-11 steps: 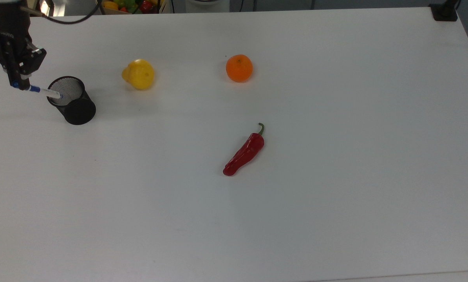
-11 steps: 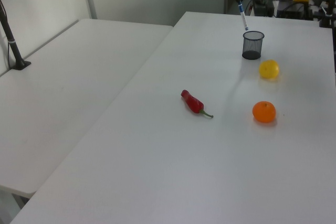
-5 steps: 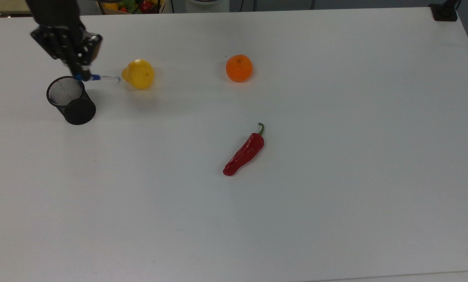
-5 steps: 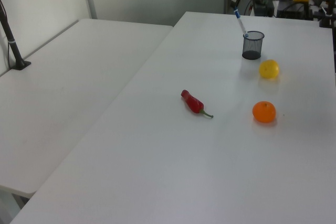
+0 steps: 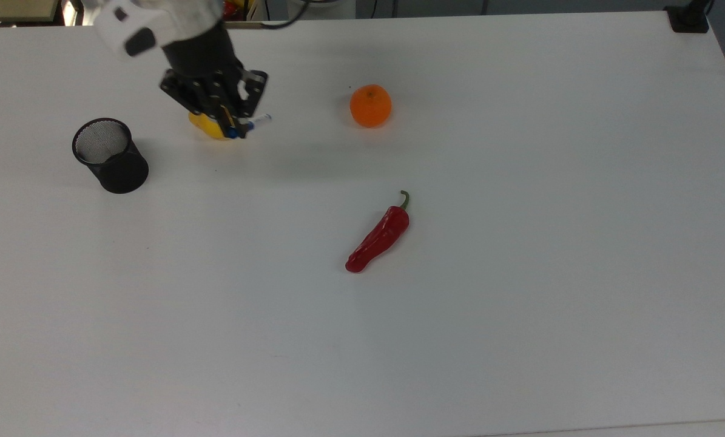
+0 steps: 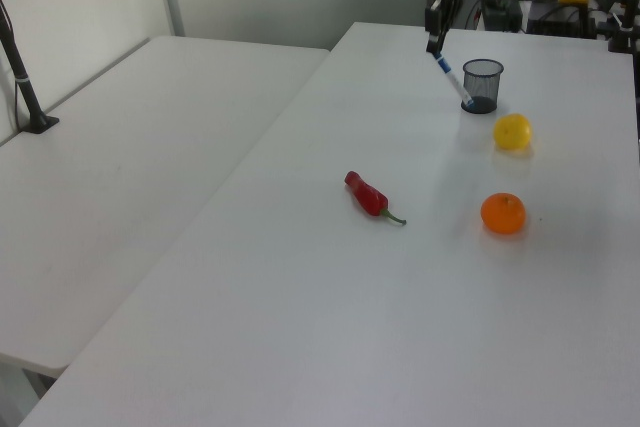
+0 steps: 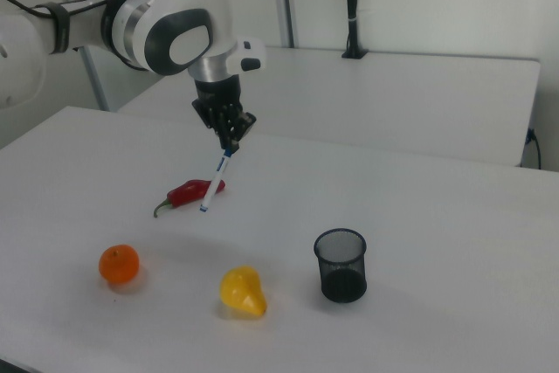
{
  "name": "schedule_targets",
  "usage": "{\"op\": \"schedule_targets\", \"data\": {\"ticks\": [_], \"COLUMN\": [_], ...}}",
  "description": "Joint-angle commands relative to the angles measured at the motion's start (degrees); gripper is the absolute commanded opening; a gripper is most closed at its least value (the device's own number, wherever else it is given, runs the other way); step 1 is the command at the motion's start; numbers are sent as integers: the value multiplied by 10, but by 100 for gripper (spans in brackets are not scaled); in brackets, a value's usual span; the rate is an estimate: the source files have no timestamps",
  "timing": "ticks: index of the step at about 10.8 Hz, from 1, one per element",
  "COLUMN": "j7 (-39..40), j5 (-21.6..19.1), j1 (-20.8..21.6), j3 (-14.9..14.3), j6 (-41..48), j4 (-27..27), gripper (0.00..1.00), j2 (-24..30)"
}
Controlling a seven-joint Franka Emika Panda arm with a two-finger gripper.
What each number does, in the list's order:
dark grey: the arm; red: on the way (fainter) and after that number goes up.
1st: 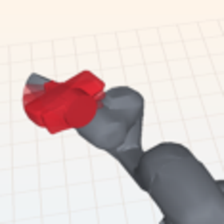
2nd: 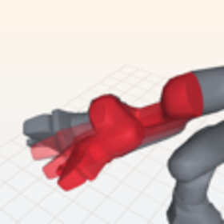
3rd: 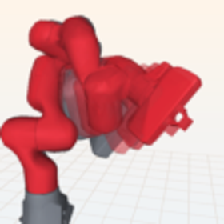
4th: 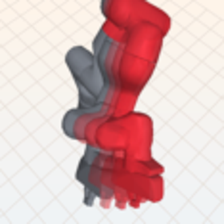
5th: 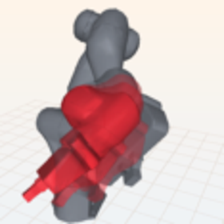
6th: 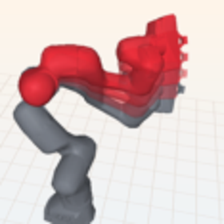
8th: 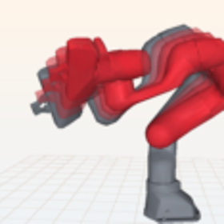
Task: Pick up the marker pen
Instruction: 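Carry the marker past the lemon and lower it beside the chili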
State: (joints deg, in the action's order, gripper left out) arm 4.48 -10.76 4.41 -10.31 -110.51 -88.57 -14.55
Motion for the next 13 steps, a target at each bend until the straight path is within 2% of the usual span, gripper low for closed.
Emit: {"op": "schedule_targets", "data": {"ticks": [1, 3, 7, 10, 11, 13], "j7": [-20, -34, -89, -89, -88, -89], "j5": [12, 29, 75, 79, 80, 98], "j1": [23, 44, 47, 47, 48, 47], "j3": [20, 26, 67, 71, 71, 82], "j6": [9, 9, 5, 1, 1, -1], "j4": [-12, -15, -20, -26, -28, -38], "gripper": [7, 10, 18, 23, 28, 49], "j2": [-24, -51, -98, -103, -105, -108]}}
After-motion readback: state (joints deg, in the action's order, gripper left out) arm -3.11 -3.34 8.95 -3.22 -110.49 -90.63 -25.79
